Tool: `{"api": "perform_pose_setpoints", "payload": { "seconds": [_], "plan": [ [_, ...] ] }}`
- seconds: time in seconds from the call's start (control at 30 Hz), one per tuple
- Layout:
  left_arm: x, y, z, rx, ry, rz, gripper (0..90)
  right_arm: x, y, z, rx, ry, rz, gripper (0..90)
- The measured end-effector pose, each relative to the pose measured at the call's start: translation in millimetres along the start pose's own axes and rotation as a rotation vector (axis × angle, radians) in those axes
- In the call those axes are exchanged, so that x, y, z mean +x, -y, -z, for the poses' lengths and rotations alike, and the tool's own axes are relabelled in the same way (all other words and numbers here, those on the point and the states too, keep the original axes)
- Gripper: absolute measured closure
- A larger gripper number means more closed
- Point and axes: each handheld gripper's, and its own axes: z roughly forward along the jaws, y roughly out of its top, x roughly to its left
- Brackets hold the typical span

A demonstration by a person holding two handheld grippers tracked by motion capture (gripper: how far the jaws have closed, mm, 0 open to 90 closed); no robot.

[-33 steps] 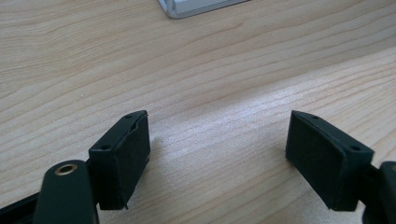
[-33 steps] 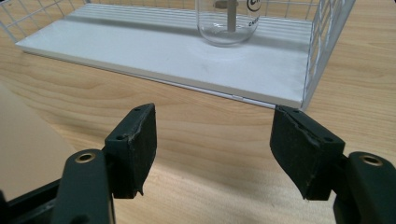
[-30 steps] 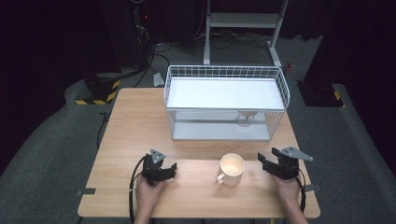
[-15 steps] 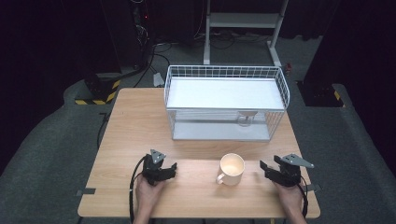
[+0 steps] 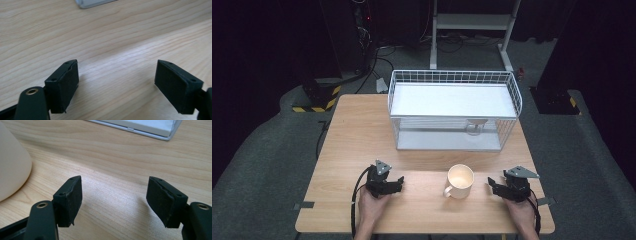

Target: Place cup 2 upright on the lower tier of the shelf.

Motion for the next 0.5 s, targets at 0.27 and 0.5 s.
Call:
{"api": "perform_pose_setpoints", "payload": {
  "seconds": [0.27,0.5],
  "plan": [
    [-14.3,-7.9,9.1,-0.038,0.094,-0.037,17.2,2.6,-1.6,-4.4,0.051,0.016,0.018,27.0],
    [-31.1,-15.3,14.1,-0.07,0.18,-0.073,15.6,2.9,-1.9,-4.8,0.051,0.018,0.017,26.5]
  ]
}}
